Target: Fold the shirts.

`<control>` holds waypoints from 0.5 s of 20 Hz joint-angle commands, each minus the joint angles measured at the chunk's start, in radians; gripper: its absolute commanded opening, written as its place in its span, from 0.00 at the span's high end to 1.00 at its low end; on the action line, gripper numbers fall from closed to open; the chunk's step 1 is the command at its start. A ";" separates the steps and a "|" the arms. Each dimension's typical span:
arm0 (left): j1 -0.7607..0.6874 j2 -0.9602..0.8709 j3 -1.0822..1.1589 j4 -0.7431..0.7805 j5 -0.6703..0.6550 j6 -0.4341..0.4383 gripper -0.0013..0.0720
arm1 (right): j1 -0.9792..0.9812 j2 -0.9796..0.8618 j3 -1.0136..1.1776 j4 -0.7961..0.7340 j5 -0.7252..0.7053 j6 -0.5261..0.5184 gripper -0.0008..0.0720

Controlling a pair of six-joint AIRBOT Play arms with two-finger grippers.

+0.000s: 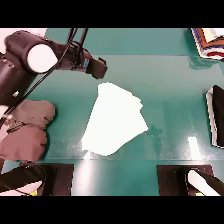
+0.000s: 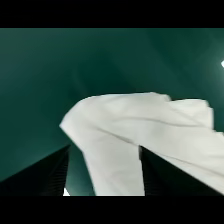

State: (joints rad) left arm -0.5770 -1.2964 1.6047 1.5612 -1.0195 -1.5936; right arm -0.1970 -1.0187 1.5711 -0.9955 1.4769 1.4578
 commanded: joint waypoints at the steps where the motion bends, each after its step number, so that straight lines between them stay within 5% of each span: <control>1: 0.103 -0.100 -0.005 -0.058 0.004 -0.027 0.27 | -0.016 0.036 -0.055 0.000 -0.036 0.000 0.96; 4: 0.142 -0.249 -0.005 -0.180 -0.005 0.040 0.27 | -0.016 0.036 -0.080 0.009 -0.037 0.000 0.96; 10: 0.142 -0.510 -0.003 -0.195 0.080 0.037 0.27 | 0.002 0.036 -0.148 0.008 -0.035 0.000 0.95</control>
State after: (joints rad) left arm -0.4431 -1.6978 1.6001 1.3876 -0.9710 -1.5620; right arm -0.2077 -0.9844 1.4513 -0.9882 1.4425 1.4574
